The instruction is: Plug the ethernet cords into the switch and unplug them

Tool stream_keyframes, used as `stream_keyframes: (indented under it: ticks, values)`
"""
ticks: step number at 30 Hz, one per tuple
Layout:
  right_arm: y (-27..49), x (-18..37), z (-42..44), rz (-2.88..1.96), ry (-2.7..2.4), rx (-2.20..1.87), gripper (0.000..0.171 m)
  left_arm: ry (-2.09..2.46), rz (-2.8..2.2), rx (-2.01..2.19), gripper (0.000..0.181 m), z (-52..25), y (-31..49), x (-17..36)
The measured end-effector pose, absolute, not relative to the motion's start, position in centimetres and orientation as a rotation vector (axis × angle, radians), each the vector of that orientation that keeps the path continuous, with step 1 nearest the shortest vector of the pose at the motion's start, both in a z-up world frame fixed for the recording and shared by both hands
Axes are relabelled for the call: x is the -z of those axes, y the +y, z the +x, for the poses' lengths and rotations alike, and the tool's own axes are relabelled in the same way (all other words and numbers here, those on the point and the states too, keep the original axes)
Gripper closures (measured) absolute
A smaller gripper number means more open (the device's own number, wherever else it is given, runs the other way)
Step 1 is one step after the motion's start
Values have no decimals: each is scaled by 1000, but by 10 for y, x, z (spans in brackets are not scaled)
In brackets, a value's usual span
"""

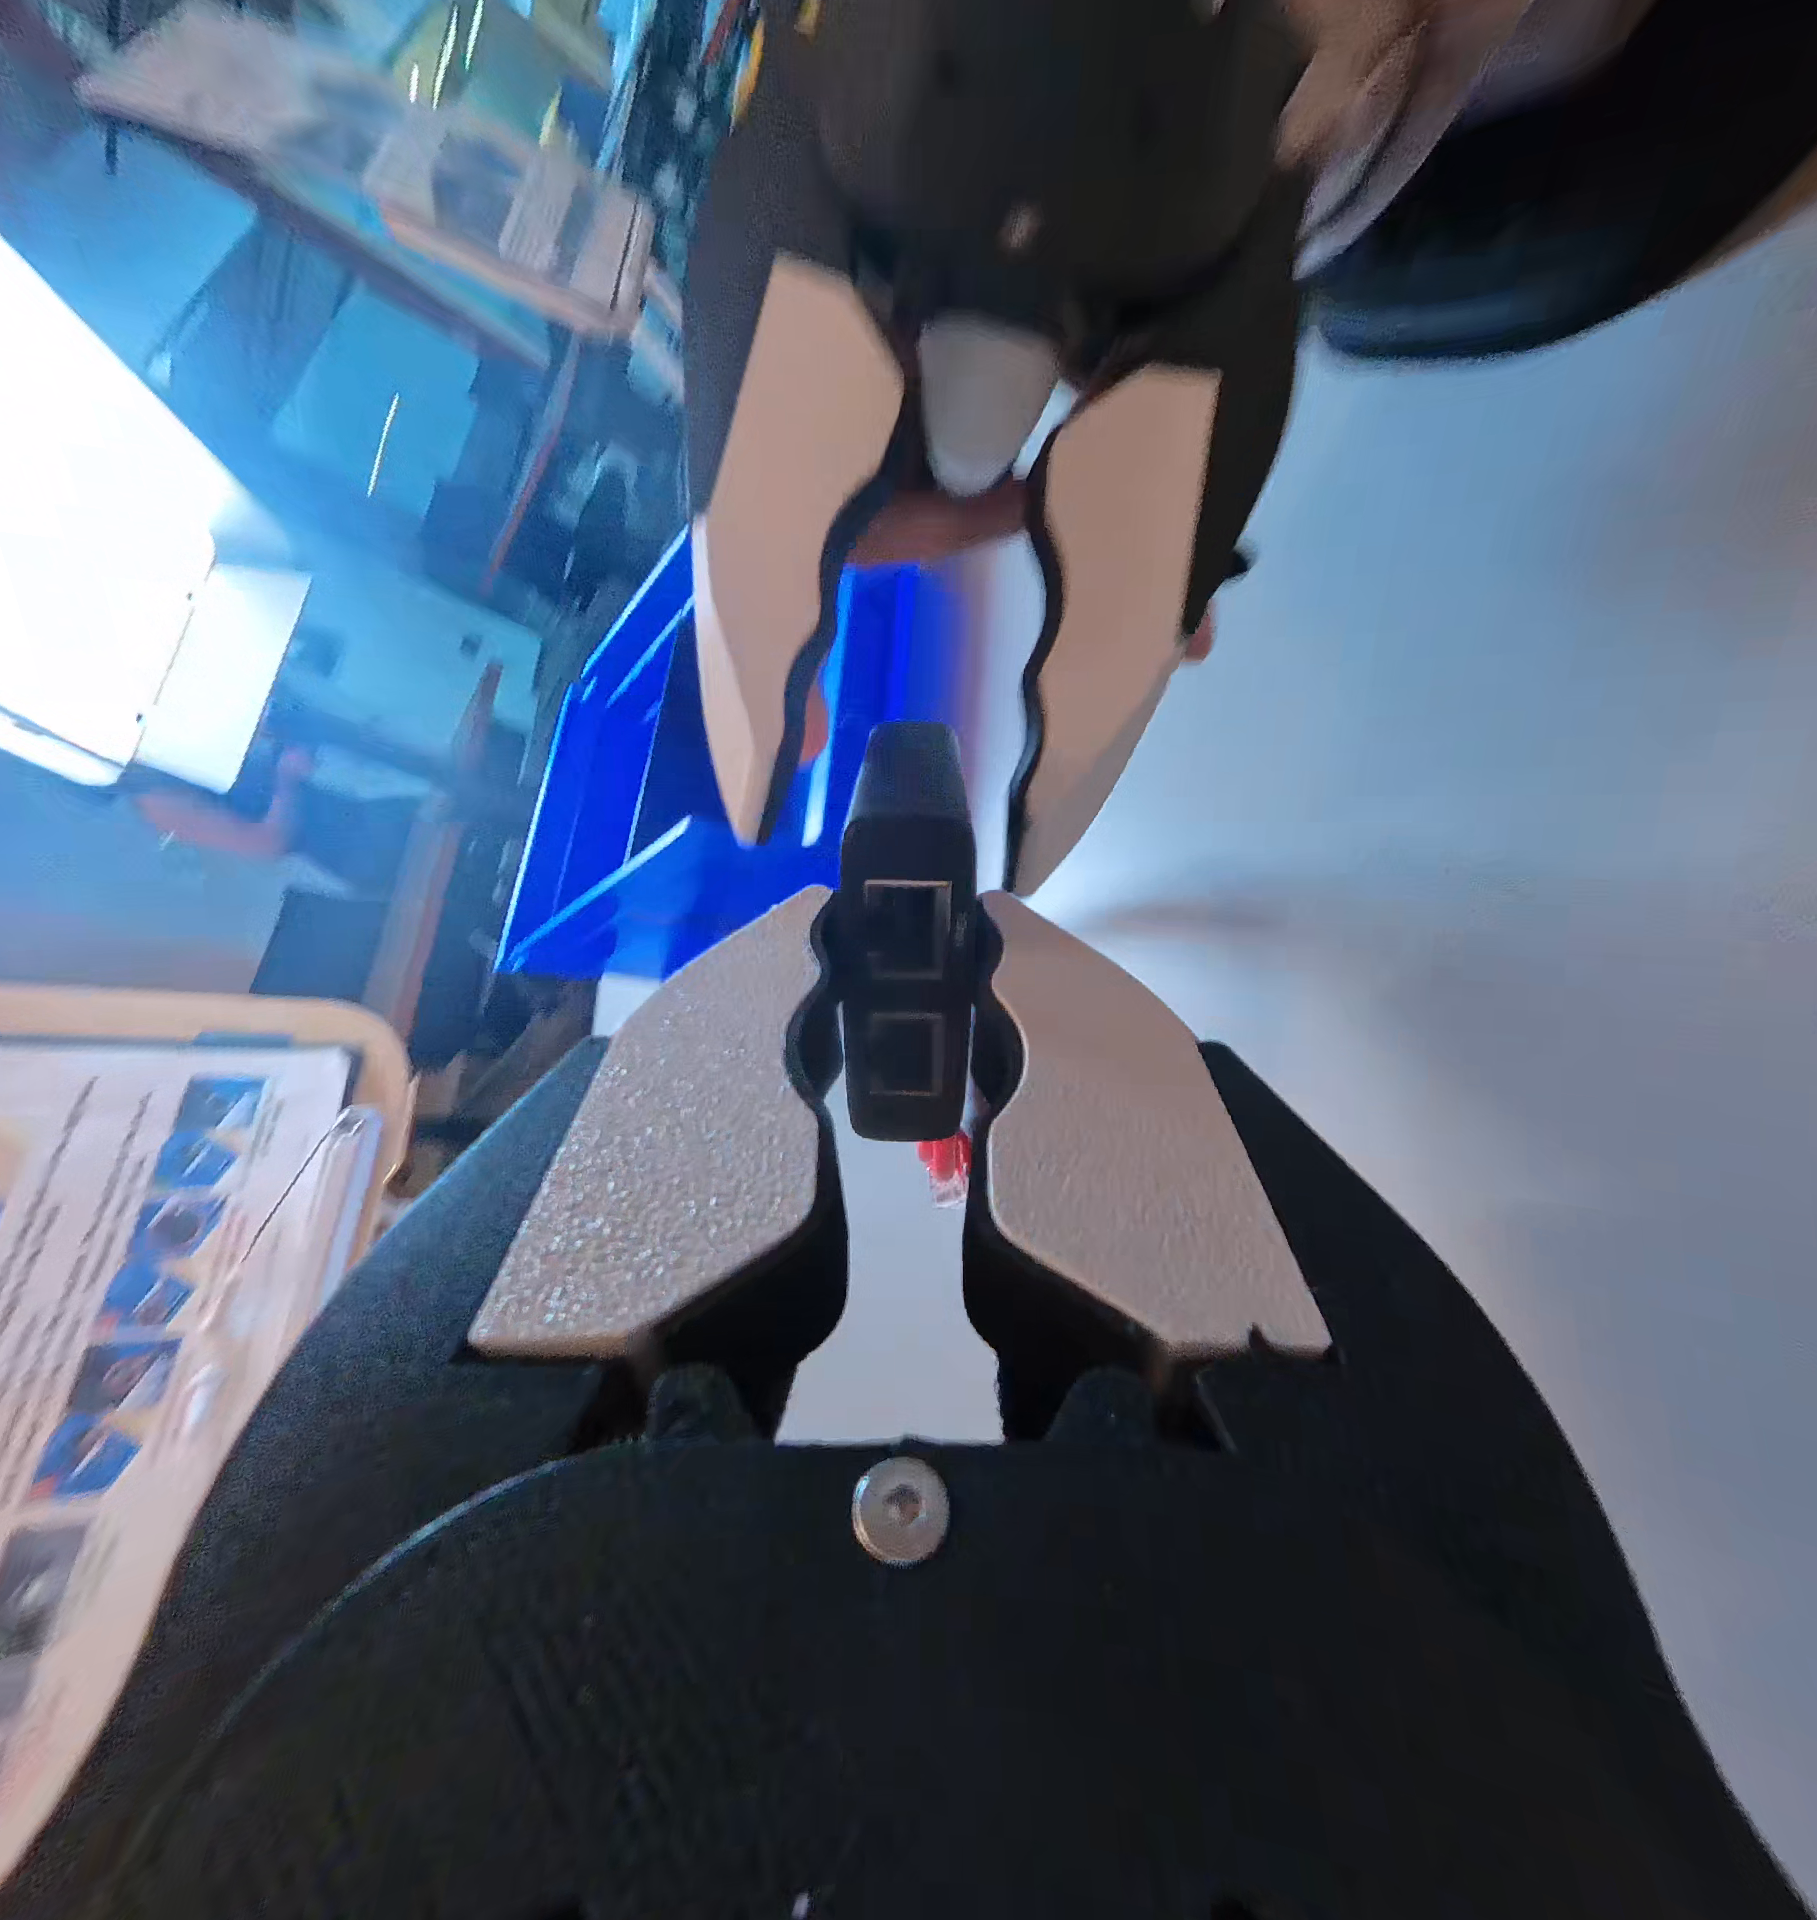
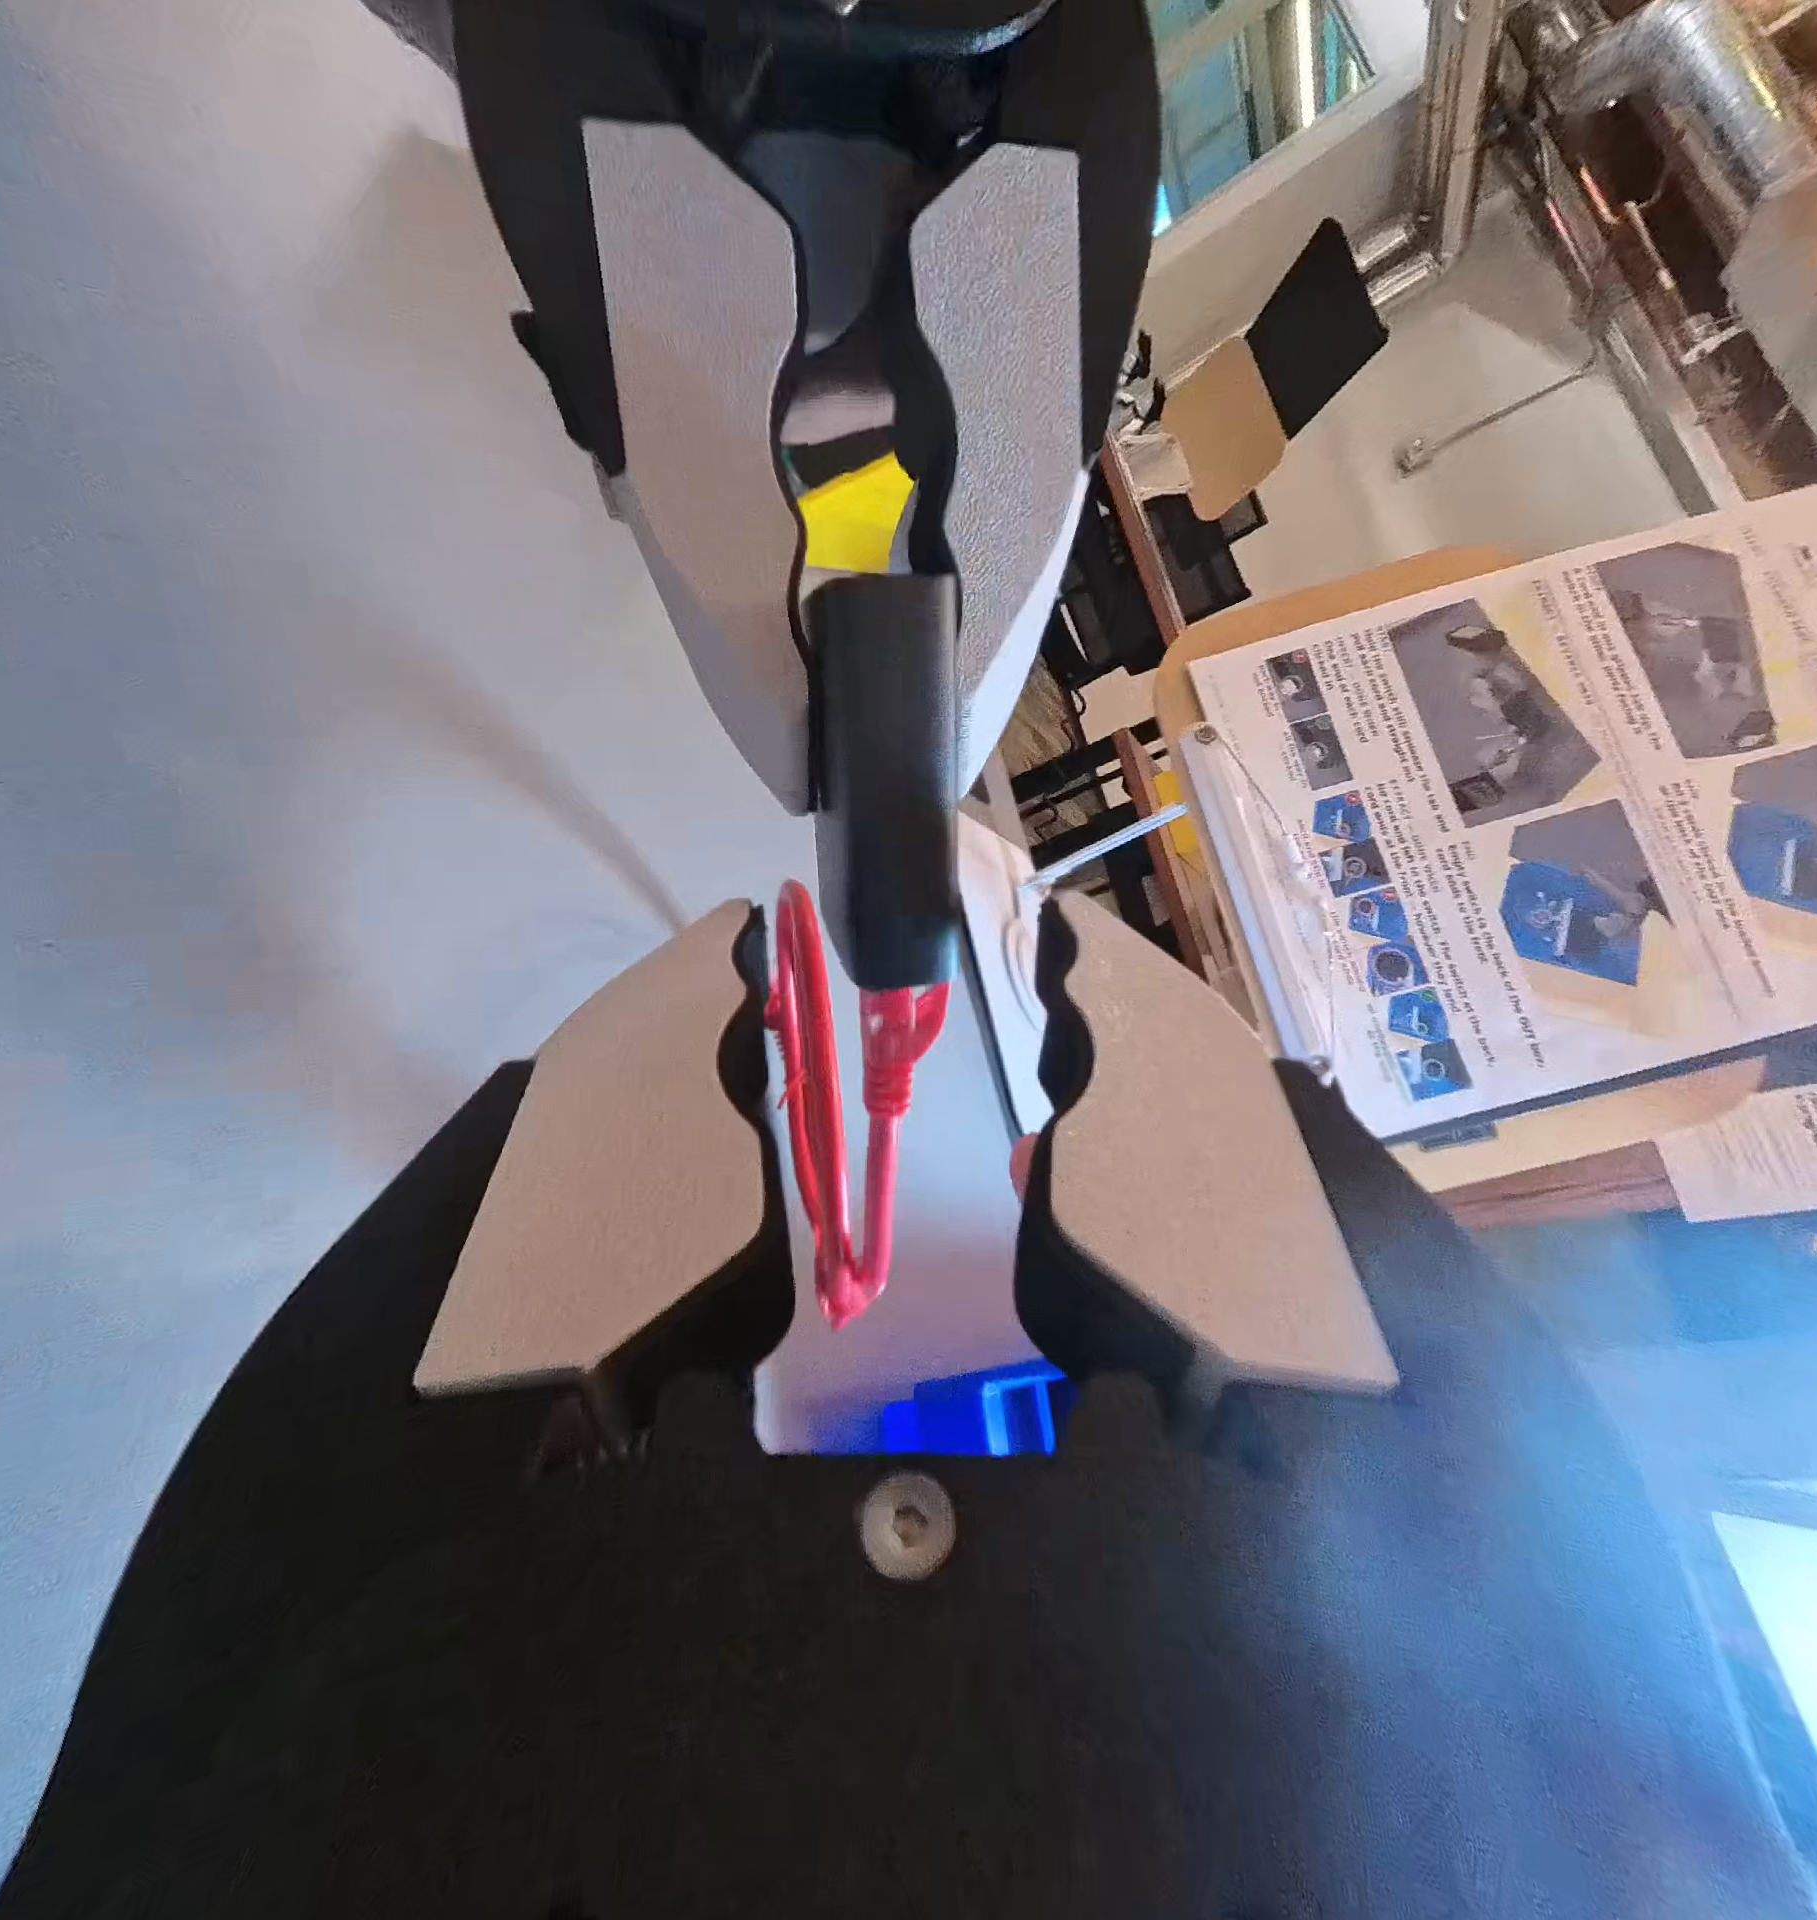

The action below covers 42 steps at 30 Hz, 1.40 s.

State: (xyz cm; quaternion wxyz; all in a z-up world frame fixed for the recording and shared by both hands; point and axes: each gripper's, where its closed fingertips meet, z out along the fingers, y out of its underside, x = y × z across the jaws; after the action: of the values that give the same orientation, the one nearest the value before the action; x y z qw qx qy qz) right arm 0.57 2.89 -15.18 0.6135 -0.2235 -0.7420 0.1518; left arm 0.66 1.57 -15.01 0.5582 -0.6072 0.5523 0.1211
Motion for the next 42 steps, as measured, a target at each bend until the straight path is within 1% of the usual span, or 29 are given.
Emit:
stream_keyframes:
  ticks: [1, 3, 4, 8, 16, 31, 36, 38, 39, 42]
  values:
    - [27, 154, 5, -495, -1719, -371, 124, 1315, -1398, -218, 160, 15, 10, 149]
    - [19, 154, 7, -453, -1730, -443, 135, 1307, -1337, -115, 160, 26, 2, 142]
    - [13, 153, 10, -427, -1741, -486, 146, 1304, -1319, -91, 160, 29, 0, 139]
    - [11, 152, 13, -437, -1771, -481, 149, 1290, -1333, -85, 159, 26, 2, 139]
    - [21, 161, 16, -471, -1814, -383, 149, 1291, -1368, -169, 158, 15, 11, 153]
    - [11, 162, 18, -386, -1818, -317, 147, 1315, -1281, -128, 159, 22, 7, 157]
    - [16, 163, 17, -434, -1830, -268, 149, 1253, -1381, -13, 156, 19, 9, 161]
    - [19, 159, 17, -463, -1808, -268, 149, 1164, -1452, 153, 147, 13, 6, 152]
    - [23, 155, 18, -484, -1792, -267, 149, 1108, -1469, 199, 146, 4, 6, 142]
    - [40, 145, 24, -555, -1746, -271, 149, 872, -1497, 146, 153, -53, 9, 97]
